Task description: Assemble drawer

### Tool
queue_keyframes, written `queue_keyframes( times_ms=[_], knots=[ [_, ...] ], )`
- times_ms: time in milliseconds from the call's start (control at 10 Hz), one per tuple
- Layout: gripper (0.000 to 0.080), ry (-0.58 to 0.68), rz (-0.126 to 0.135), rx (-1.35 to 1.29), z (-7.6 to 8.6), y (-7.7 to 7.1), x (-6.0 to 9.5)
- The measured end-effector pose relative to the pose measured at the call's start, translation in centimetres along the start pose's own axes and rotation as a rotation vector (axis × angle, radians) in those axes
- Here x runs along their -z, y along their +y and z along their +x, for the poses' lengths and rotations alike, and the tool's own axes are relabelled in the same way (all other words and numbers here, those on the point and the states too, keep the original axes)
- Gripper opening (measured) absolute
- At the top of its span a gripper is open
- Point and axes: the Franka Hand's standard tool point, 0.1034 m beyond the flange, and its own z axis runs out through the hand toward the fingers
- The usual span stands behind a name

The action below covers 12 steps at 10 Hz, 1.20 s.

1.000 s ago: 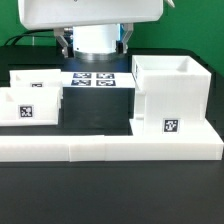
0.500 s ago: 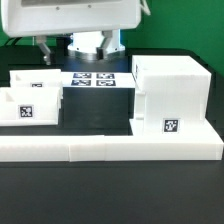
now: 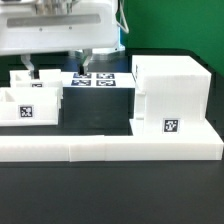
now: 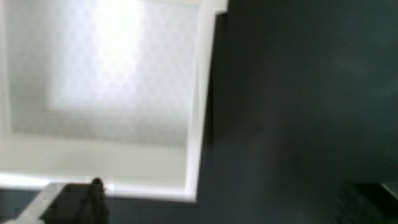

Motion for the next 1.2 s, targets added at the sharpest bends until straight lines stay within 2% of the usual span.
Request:
queue_keyframes(
  times_ms=[500,700,800,1200],
  knots=[
    [0.0649,-0.001,0.0,0.001,-0.1,0.3,-0.1],
    [0.0649,0.016,-0.025,-0.003,-1.4,0.3,-1.9],
    [0.0649,0.014,-0.029,-0.003,-2.0,0.2,-2.8],
    [0.0649,0.023,-0.058,-0.003,-2.5,0.8,-5.6]
  ],
)
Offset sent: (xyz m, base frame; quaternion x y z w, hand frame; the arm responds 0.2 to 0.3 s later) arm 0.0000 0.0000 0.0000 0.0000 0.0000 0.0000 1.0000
